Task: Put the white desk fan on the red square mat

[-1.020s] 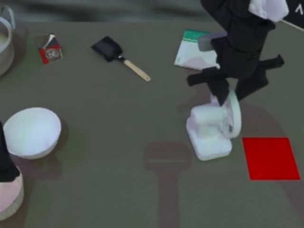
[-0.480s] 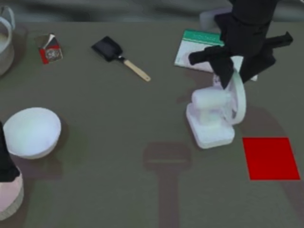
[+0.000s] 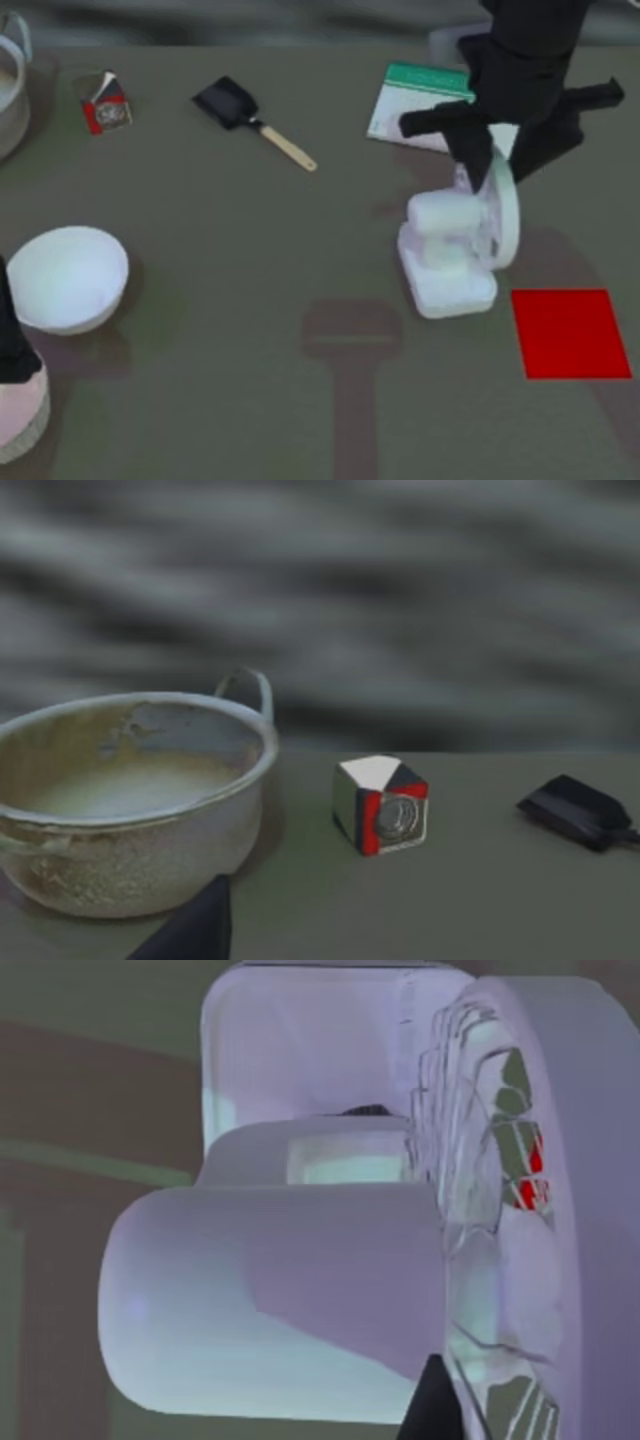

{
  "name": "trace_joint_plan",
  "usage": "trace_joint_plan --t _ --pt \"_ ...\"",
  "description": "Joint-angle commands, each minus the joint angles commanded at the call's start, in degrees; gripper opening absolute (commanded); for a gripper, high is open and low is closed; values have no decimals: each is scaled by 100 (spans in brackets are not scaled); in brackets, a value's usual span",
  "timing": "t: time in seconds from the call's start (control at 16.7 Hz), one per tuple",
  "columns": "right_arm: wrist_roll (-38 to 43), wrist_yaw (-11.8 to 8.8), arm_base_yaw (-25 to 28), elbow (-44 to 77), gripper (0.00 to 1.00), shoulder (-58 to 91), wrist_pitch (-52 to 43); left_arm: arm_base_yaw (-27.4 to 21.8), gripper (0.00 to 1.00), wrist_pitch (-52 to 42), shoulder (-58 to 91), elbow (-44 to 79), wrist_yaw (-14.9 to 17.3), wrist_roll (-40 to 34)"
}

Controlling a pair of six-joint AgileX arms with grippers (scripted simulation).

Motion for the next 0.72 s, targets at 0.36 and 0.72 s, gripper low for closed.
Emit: trace_joint_plan --t 0.36,0.72 --pt "2321 5 -225 -783 0 -524 71 0 100 0 0 0 0 0" --pt "5829 1 -569 -1903 0 -1522 397 0 100 0 0 0 0 0"
